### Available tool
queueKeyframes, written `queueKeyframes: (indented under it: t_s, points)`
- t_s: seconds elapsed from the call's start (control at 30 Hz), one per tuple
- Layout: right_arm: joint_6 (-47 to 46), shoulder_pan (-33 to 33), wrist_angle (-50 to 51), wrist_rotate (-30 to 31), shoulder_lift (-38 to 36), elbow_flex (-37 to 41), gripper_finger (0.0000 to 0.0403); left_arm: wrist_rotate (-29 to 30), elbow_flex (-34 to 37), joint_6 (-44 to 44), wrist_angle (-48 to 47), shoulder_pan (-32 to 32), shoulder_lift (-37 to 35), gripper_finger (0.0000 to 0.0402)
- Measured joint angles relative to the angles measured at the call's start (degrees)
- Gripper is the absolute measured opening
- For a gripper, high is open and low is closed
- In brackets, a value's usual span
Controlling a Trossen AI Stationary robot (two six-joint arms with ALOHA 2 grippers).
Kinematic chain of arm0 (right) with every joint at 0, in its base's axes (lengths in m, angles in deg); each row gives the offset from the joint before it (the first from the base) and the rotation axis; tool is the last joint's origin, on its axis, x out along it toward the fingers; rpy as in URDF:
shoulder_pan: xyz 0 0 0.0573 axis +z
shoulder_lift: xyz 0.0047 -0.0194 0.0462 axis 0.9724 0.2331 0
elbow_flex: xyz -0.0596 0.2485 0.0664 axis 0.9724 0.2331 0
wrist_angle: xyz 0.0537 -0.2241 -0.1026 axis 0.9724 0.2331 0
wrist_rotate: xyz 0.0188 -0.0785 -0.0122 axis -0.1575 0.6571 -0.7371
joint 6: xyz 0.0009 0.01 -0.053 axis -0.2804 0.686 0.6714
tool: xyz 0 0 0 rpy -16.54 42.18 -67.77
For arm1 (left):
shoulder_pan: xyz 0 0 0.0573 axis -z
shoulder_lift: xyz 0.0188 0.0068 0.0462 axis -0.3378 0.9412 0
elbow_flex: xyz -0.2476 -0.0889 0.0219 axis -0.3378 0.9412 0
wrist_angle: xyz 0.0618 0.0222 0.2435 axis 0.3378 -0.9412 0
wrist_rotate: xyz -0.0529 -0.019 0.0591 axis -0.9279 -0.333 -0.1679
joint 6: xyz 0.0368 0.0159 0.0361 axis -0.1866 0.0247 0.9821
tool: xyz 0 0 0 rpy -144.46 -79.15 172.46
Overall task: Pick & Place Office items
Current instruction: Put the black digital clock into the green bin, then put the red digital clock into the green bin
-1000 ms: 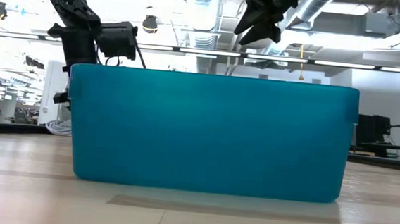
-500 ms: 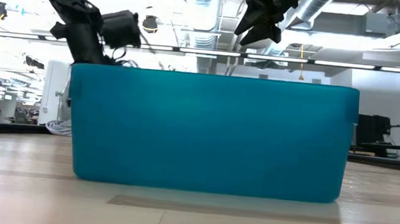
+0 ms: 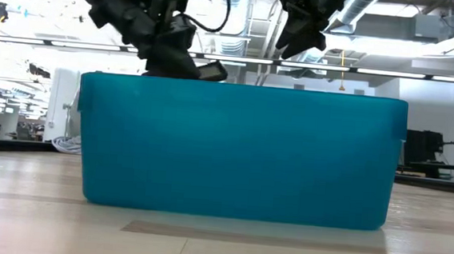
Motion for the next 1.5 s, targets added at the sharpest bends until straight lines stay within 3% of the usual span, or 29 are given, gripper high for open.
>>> queueKeyframes:
  t_s: [0.1, 0.43, 0.7, 0.93, 1.3, 1.5]
  points:
    - [0.4, 0.0, 0.0, 0.0, 0.0, 0.0, 0.0182, -2.5, -2.8, 1.0, 0.1, -1.8, 3.3, 0.0053]
    - [0.8, 0.1, 0.2, 0.0, 0.0, 0.0, 0.0182, -2.3, -14.7, 6.7, -2.8, -2.6, 19.2, 0.0053]
    - [0.7, 0.5, 0.9, 0.0, 0.0, 0.0, 0.0182, -0.5, -19.6, 10.8, -9.6, -2.7, 25.1, 0.0053]
    - [0.8, 0.5, 1.1, 0.0, 0.0, 0.0, 0.0182, -0.4, -19.9, 12.1, -9.9, -2.2, 26.3, 0.0058]
    - [0.8, 0.5, 1.0, 0.0, 0.0, 0.0, 0.0182, 3.0, -19.8, 14.0, -8.5, -2.3, 23.7, 0.0141]
    - [0.6, 0.6, 1.0, 0.0, 0.0, 0.0, 0.0182, 5.7, -19.8, 13.9, -9.2, -2.0, 18.0, 0.0171]
